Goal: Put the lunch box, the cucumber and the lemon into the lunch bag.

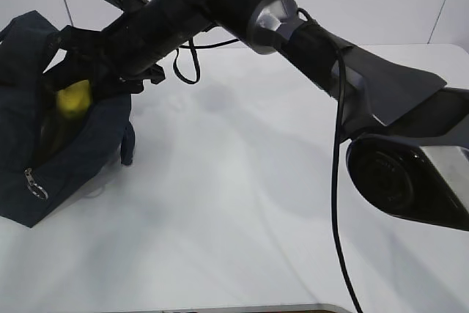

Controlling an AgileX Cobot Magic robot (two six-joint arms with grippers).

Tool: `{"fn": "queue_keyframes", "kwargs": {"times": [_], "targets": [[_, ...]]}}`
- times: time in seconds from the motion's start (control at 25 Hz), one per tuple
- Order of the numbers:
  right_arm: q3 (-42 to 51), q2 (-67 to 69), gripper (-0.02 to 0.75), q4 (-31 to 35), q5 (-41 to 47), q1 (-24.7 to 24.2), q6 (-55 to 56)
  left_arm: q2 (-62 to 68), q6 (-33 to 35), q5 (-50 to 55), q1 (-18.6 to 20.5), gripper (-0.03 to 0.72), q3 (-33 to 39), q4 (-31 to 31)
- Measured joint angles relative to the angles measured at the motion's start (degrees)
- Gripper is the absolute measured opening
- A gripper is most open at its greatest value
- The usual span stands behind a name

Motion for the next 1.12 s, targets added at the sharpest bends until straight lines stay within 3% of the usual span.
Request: {"fn": "queue_keyframes", "kwargs": {"times": [0.12,0.24,0.4,0.6,0.8,1.12], "targets": [[0.00,0.15,0.571,0.00,0.00,0.00,-0.20,0.00,0.00,0.00,0.00,-0.004,0.00,0.00],[-0.51,0.24,0.604,-0.35,1.36,0.00,-0.35,0.00,0.00,0.00,0.00,-0.004,0.00,0.10],[-4.06,0.24,0.609,-3.66,5.17,0.00,-0.35,0.00,0.00,0.00,0.00,-0.004,0.00,0.10],[-11.40,0.24,0.608,-16.29,7.34,0.04,0.13,0.00,0.00,0.00,0.00,-0.004,0.00,0.12],[-13.42,0.24,0.596,-23.87,7.85,0.04,1.81,0.00,0.00,0.00,0.00,-0.004,0.00,0.22],[-13.55,2.20,0.595,-26.92,7.95,0.04,4.05,0.00,0.00,0.00,0.00,-0.004,0.00,0.33]]}}
